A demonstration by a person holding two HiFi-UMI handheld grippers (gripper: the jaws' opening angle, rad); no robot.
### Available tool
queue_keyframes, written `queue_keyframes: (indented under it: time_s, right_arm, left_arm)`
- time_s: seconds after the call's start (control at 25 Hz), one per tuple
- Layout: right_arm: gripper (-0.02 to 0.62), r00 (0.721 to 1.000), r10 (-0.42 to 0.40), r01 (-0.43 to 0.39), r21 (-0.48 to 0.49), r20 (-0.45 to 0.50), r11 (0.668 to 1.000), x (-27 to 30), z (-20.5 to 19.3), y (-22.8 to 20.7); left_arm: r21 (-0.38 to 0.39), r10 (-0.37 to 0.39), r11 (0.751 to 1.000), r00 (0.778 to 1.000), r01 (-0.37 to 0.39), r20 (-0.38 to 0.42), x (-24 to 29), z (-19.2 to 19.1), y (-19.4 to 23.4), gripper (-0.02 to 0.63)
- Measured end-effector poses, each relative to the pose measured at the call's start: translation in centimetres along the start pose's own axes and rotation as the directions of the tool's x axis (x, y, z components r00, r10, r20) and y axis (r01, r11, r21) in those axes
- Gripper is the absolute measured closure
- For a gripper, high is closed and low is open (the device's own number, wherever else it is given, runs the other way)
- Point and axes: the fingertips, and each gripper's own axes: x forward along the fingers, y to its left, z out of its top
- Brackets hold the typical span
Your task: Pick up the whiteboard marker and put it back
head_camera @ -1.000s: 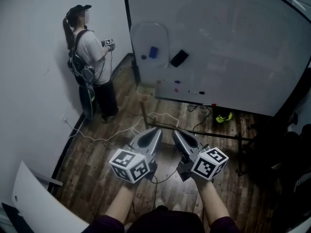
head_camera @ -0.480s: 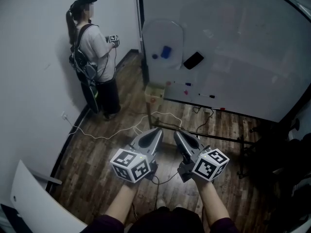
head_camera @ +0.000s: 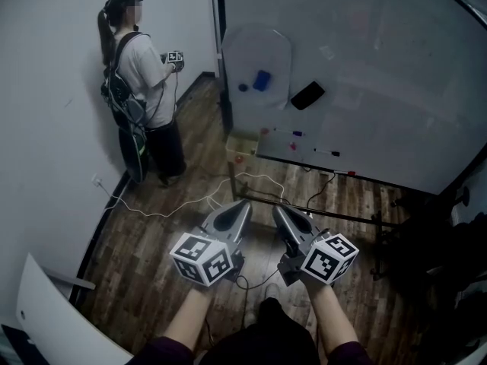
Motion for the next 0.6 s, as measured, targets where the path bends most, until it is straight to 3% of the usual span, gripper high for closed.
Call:
queue_keyframes:
  time_s: [0.6]
  right_arm:
    - [0.592, 1.000, 0.015, -0.014, 0.044, -0.022, 0.999, 4.1, 1.7, -7.4]
  left_arm:
    - [-0.012, 0.046, 0.999, 0.999, -0.047, -0.020, 7.0, -0.4, 4.0, 0.601]
